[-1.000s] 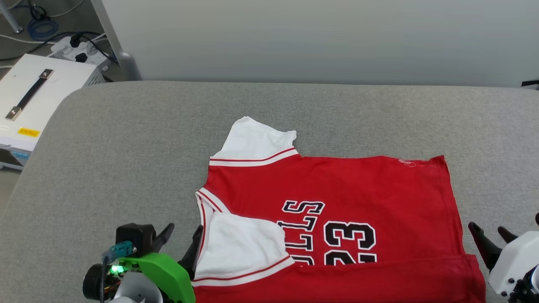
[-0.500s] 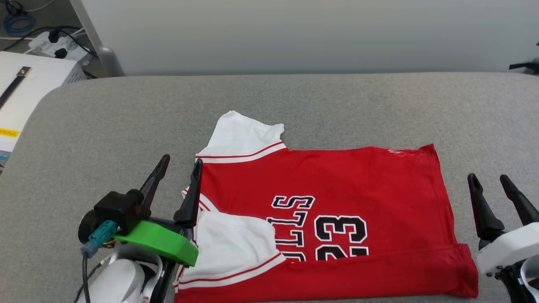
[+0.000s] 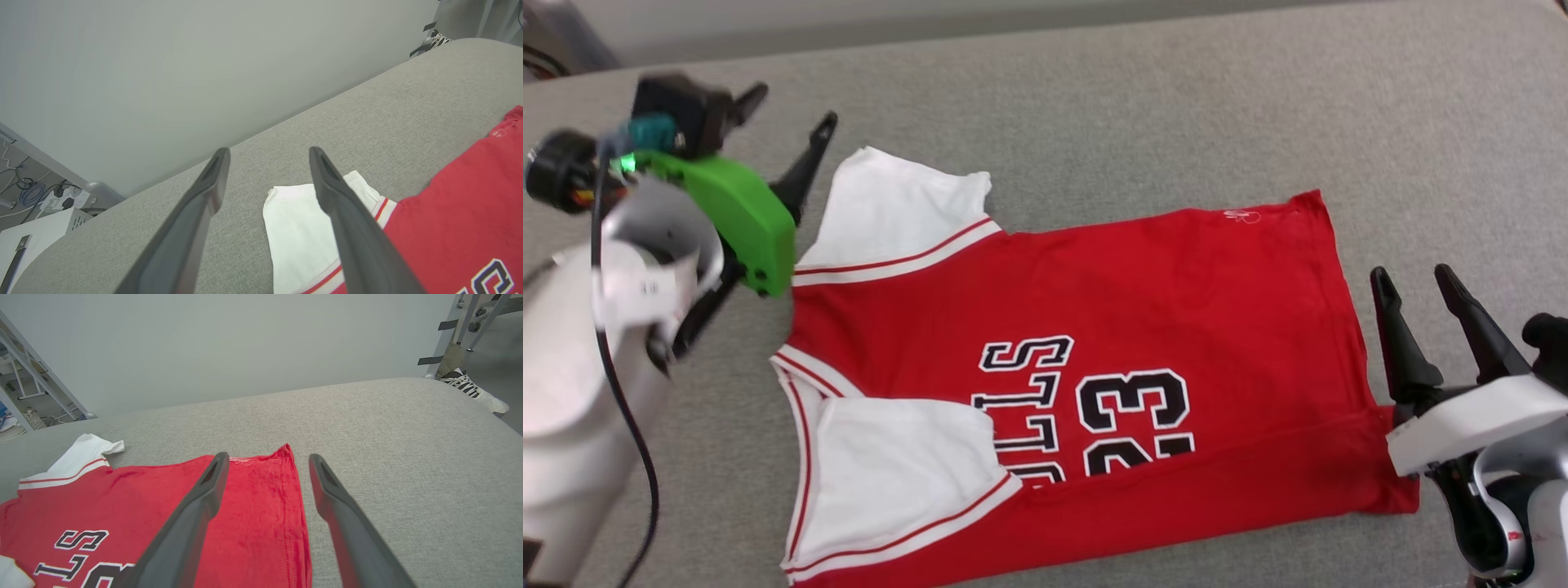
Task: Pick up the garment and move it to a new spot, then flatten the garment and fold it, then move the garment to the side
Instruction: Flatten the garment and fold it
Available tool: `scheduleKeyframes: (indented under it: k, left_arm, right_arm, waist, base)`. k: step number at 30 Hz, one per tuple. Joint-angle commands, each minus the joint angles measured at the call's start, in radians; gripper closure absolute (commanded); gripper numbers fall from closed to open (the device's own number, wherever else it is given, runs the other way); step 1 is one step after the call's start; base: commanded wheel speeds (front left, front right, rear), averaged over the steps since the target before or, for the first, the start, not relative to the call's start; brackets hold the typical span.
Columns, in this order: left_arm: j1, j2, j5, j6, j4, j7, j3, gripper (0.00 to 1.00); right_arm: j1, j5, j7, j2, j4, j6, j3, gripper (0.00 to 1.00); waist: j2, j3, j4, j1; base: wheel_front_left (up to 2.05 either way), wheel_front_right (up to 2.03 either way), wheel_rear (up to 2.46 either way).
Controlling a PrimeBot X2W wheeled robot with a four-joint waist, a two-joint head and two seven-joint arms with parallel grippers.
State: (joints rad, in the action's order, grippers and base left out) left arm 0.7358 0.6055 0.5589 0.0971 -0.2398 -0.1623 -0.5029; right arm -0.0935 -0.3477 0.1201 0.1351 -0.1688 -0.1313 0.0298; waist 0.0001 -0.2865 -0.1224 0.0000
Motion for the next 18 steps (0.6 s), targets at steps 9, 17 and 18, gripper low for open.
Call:
scheduleKeyframes:
  k: [9,17,18]
  left_arm:
    - [0.3,0.058,0.134,0.033,-0.143,-0.347,-0.153,0.0]
    - [0.388,0.115,0.207,0.033,-0.226,-0.558,-0.275,0.0]
    - [0.394,0.117,0.205,0.033,-0.239,-0.555,-0.276,0.0]
  right_arm:
    - [-0.073,-0.01,-0.036,-0.018,0.017,0.001,-0.053,0.0]
    - [-0.102,-0.019,-0.05,-0.024,0.021,0.001,-0.071,0.0]
    - [-0.103,-0.02,-0.052,-0.024,0.022,0.001,-0.073,0.0]
  waist:
    - [-0.0001,-0.186,-0.127,0.0]
    - [-0.0001,-0.229,-0.15,0.0]
    - [-0.0001,-0.233,-0.152,0.0]
  base:
    - [0.0,0.0,0.0]
    - [0.0,0.0,0.0]
    - [0.0,0.0,0.0]
